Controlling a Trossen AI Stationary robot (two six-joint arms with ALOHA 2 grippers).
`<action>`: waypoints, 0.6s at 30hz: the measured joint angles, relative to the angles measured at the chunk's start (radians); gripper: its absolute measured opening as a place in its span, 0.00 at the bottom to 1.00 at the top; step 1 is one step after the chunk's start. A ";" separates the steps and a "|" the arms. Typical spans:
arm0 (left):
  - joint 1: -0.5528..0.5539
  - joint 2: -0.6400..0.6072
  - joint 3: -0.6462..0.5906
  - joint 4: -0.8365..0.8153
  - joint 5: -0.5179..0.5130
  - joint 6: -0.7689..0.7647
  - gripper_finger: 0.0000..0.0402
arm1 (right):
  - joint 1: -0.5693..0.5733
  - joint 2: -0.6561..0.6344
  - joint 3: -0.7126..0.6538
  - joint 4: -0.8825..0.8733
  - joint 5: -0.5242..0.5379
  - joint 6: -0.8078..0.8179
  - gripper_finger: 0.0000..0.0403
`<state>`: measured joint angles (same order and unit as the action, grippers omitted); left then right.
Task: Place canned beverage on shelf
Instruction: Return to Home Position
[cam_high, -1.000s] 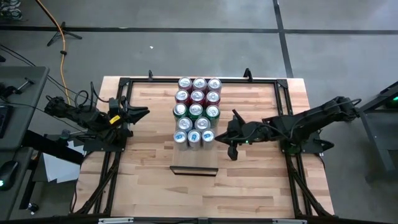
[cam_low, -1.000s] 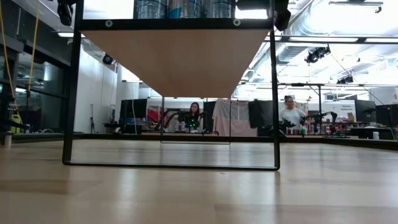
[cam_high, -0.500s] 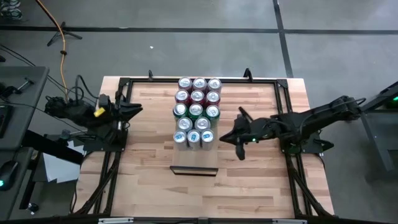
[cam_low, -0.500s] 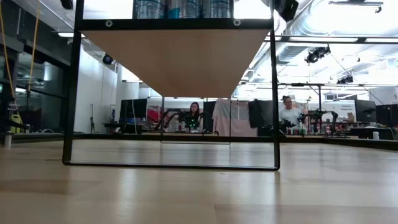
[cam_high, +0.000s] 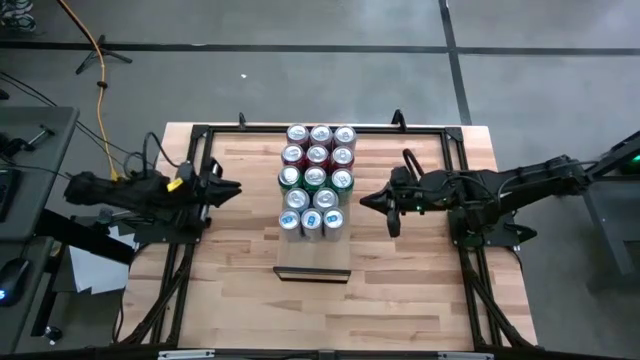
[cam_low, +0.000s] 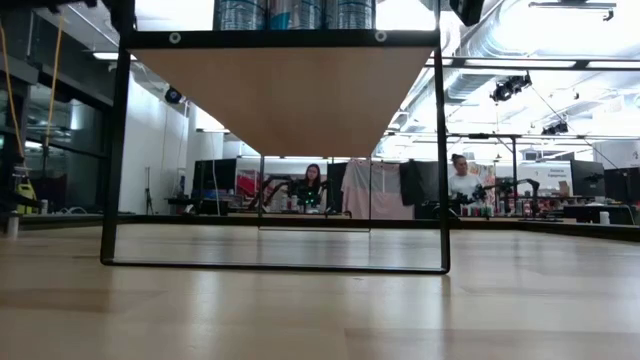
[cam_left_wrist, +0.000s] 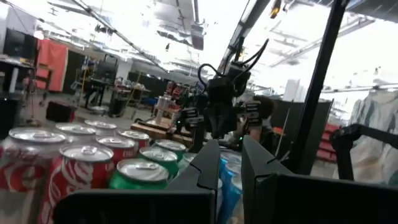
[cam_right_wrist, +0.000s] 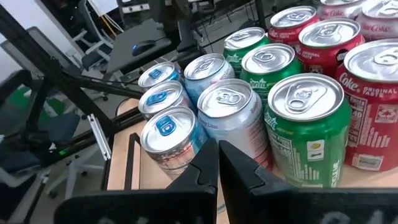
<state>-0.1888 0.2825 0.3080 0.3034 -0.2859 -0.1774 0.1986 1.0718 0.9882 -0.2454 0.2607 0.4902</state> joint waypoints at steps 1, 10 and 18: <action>0.019 -0.007 -0.020 0.016 0.018 -0.012 0.00 | -0.002 0.000 0.000 -0.001 -0.003 0.006 0.00; 0.150 -0.130 -0.179 0.072 0.127 -0.108 0.00 | -0.002 0.000 0.000 -0.003 -0.094 0.029 0.00; 0.178 -0.226 -0.297 0.099 0.138 -0.187 0.00 | -0.002 0.000 0.000 -0.021 -0.123 0.030 0.00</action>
<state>-0.0105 0.0562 0.0110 0.4028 -0.1478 -0.3641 0.1963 1.0718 0.9882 -0.2669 0.1379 0.5198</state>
